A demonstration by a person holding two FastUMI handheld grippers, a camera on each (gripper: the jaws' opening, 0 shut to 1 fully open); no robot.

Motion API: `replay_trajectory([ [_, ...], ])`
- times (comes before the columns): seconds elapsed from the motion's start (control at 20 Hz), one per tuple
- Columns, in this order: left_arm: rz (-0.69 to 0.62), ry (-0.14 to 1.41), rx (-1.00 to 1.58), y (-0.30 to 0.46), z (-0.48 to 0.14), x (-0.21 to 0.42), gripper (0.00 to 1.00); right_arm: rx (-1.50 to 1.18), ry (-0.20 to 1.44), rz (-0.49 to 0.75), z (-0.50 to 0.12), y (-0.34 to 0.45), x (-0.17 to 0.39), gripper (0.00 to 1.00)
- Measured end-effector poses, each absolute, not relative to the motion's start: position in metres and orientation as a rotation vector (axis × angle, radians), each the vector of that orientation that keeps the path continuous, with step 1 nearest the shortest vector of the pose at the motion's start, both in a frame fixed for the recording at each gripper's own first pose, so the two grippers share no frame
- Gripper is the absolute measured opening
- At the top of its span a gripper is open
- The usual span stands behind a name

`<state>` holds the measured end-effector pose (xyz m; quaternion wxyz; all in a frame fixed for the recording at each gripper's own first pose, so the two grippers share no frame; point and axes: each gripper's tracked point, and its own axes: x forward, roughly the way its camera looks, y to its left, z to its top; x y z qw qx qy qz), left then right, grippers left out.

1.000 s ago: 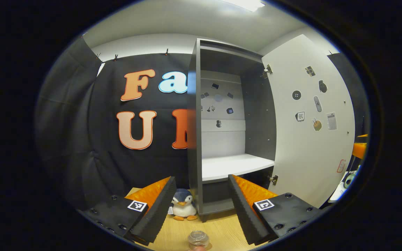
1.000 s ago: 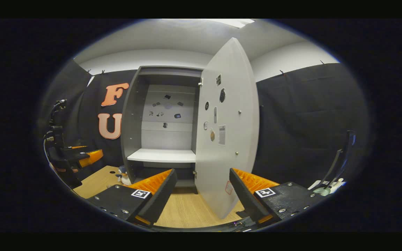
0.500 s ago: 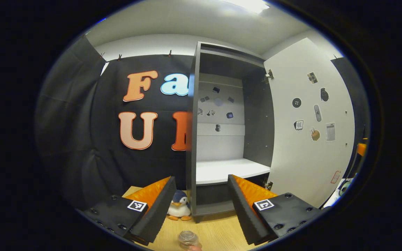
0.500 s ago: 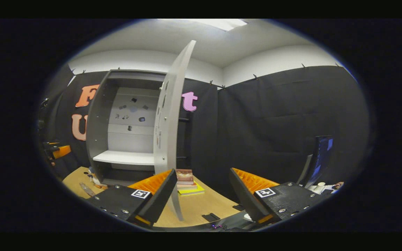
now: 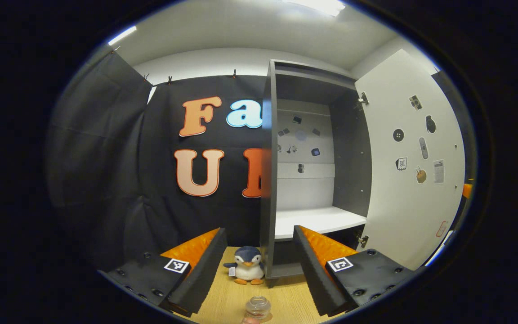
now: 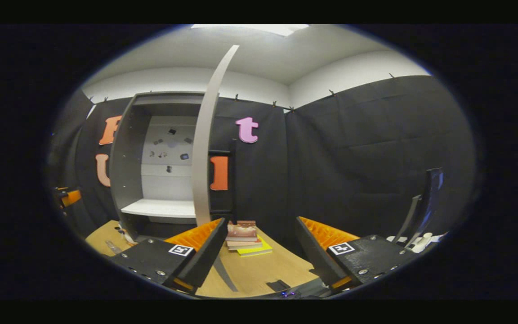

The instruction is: Open the cabinet door with the right hand, grasp the bottle in the cabinet with the left hand and place it on the coaster, then close the cabinet door with the right hand.

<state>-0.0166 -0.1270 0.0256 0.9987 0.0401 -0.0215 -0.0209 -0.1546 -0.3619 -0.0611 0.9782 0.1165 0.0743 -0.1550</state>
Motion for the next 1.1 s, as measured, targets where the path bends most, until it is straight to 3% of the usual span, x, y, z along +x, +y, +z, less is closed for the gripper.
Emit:
replay_trajectory([
  [0.05, -0.036, -0.040, 0.084, -0.124, 0.024, -0.014, 0.96, 0.232, 0.142, -0.315, -0.061, -0.364, -0.151, 0.87],
  [0.1, -0.034, -0.040, 0.083, -0.122, 0.024, -0.013, 0.96, 0.239, 0.140, -0.320, -0.060, -0.363, -0.149, 0.91],
  [0.55, -0.094, -0.049, 0.067, -0.129, 0.027, 0.017, 0.94, 0.277, 0.143, -0.250, -0.046, -0.304, -0.145, 0.89],
  [1.1, -0.076, -0.051, 0.088, -0.114, 0.026, 0.036, 0.96, 0.382, 0.134, -0.005, -0.026, -0.200, -0.097, 0.89],
])
